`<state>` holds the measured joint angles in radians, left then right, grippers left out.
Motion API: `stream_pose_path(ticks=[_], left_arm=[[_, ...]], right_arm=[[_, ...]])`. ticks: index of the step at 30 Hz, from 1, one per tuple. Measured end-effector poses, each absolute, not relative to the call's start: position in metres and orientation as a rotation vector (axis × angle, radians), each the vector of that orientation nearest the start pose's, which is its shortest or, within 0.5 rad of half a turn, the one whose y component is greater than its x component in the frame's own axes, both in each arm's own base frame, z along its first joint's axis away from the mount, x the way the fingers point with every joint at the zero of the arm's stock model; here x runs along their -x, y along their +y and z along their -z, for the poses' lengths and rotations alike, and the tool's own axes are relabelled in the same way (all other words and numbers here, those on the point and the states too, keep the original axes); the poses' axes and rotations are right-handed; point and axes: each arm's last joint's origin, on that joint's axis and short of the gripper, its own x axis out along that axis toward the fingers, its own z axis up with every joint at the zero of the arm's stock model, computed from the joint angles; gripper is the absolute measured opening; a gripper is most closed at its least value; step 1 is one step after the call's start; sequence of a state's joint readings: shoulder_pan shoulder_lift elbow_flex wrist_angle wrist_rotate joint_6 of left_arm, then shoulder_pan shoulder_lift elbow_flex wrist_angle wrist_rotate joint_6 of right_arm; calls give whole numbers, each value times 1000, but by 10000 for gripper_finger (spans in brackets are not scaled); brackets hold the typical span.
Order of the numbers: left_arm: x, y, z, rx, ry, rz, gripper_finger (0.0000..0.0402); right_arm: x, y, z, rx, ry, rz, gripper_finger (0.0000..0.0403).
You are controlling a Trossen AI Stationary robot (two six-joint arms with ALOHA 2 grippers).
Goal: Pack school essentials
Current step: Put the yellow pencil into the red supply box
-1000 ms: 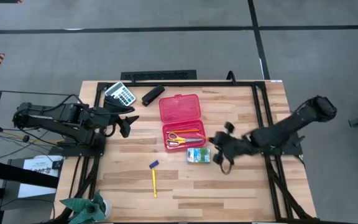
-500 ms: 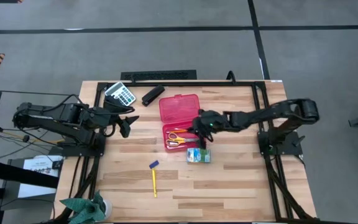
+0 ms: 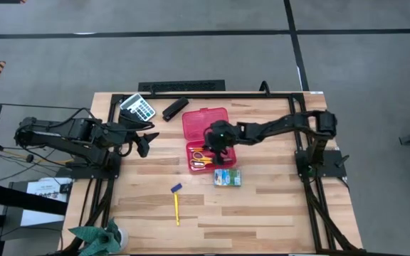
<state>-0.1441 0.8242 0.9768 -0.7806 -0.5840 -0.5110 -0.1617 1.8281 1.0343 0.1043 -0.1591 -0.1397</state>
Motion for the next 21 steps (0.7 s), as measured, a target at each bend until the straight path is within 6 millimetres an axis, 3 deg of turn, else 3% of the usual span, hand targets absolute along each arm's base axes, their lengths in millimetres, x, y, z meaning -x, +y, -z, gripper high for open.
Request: stream_pose_path(ticks=[9,21], left_arm=[[-149,-5,-340,260,463,-561,242],[-149,-5,-340,252,466,-564,242]], right_arm=[[-378,-64,-163,61,659,-78,19],[-377,-67,-162,101,667,-74,56]])
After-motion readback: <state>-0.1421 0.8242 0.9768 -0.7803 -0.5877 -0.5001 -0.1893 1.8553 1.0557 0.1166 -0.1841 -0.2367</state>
